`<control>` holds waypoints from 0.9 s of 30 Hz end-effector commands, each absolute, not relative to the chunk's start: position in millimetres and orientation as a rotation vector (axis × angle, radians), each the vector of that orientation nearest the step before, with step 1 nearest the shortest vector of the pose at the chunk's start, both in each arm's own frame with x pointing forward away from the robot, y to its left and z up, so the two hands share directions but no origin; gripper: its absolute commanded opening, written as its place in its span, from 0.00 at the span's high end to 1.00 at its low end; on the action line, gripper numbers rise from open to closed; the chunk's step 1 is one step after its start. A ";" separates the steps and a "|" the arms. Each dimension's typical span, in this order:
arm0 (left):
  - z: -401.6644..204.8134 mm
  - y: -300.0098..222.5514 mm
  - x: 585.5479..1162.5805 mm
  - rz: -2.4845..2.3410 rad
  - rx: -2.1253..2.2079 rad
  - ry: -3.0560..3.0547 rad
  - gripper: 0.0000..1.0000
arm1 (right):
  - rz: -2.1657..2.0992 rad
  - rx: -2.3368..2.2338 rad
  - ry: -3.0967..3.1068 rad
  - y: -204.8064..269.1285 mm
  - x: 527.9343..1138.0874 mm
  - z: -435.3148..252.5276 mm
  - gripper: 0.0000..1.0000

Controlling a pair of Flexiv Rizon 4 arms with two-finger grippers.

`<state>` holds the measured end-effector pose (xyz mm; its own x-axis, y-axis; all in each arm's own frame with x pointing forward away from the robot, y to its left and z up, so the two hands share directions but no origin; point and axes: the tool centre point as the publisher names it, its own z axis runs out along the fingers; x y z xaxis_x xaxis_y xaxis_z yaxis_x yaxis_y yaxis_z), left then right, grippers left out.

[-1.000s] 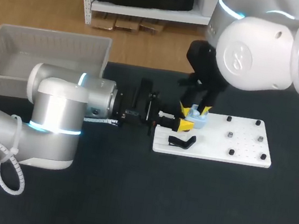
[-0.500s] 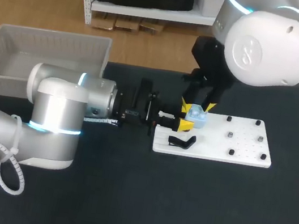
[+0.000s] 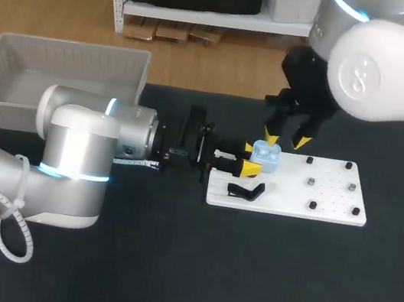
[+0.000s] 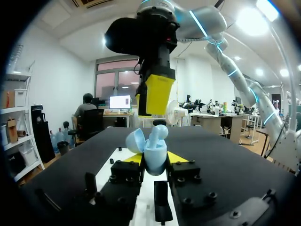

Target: Pick up each earbud case from the left stands, insert the matching earbuds, close the lid, and place the case in the box.

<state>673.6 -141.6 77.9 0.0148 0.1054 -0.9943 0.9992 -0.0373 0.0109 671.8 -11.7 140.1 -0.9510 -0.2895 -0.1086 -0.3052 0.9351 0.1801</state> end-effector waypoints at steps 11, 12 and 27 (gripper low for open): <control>77.5 -141.7 674.4 -1.177 1.321 1.258 1.00 | 0.285 -0.423 3.022 -20.2 668.3 125.3 0.51; 77.5 -141.7 674.4 -1.177 1.321 1.258 1.00 | 0.285 -0.425 3.022 -19.7 668.1 125.1 0.51; 77.5 -141.7 674.4 -1.177 1.321 1.258 1.00 | 0.292 -0.480 3.025 -6.2 665.3 122.3 0.49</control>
